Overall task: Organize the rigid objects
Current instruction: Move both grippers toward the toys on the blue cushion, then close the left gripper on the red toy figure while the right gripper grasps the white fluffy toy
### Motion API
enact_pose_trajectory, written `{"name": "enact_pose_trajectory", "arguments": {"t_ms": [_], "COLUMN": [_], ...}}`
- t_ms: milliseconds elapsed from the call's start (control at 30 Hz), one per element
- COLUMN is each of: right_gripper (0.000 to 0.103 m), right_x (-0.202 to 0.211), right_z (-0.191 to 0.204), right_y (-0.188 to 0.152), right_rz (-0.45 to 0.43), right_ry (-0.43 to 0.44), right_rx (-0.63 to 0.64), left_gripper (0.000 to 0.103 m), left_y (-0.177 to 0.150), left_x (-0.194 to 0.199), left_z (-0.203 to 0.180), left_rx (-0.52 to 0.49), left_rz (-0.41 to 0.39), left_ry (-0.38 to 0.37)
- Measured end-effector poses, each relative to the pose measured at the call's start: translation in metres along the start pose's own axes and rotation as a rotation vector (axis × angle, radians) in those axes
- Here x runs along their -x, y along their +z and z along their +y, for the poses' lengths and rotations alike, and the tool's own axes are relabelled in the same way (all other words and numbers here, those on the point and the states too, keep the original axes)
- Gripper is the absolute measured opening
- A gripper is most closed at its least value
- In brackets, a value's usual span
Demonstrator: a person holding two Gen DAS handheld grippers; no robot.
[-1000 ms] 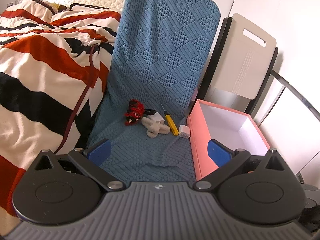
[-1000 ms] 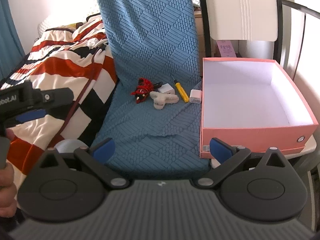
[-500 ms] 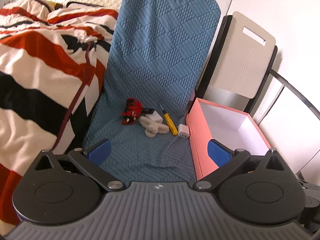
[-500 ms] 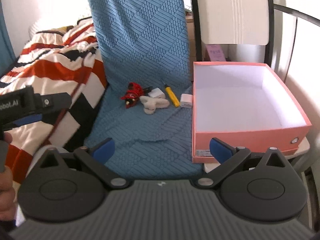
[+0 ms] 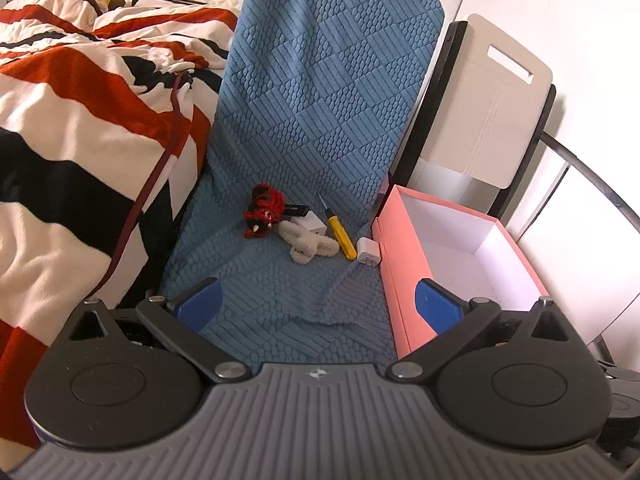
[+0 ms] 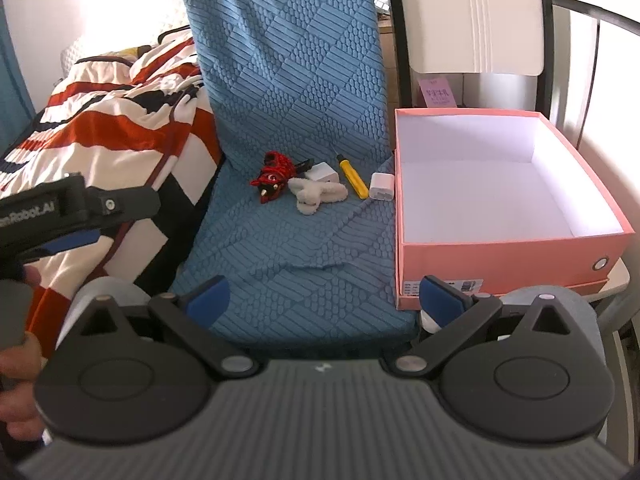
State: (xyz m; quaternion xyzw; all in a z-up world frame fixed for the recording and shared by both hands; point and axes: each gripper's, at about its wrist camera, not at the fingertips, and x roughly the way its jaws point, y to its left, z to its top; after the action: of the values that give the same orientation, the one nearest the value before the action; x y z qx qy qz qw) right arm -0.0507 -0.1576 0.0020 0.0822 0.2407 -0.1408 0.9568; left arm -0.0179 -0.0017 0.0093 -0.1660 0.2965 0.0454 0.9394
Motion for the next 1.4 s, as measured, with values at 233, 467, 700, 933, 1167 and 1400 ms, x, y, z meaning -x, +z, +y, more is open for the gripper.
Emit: {"name": "enact_pose_trajectory", "arguments": {"t_ms": [233,467,700,933,1167,1400], "right_gripper": [0.103,0.103,0.103,0.103,0.103,0.097], "right_x": [0.003,-0.016,-0.034,-0.047,-0.059,-0.076], "right_z": [-0.007,-0.007,-0.004,-0.002,-0.001,0.002], "right_y": [0.005,0.004,0.005,0.007,0.005,0.007], "right_rz": [-0.006,0.0,0.01,0.016,0.019,0.001], "right_ry": [0.033,0.048,0.044,0.045,0.043,0.045], "right_rx": [-0.043,-0.015,0.001,-0.002,0.011,0.037], "left_gripper": [0.103,0.103,0.103,0.103,0.103,0.103], "left_y": [0.004,-0.002,0.001,0.003,0.002,0.004], "left_x": [0.002,-0.029,-0.056,-0.067,-0.091,-0.122], "left_z": [-0.001,0.008,0.024,0.028,0.032,0.034], "left_rx": [0.014,-0.007,0.017,0.025,0.037,0.016], "left_rz": [-0.023,0.03,0.042,0.045,0.041,0.031], "left_ry": [-0.008,-0.001,0.008,0.029,0.033,0.056]}}
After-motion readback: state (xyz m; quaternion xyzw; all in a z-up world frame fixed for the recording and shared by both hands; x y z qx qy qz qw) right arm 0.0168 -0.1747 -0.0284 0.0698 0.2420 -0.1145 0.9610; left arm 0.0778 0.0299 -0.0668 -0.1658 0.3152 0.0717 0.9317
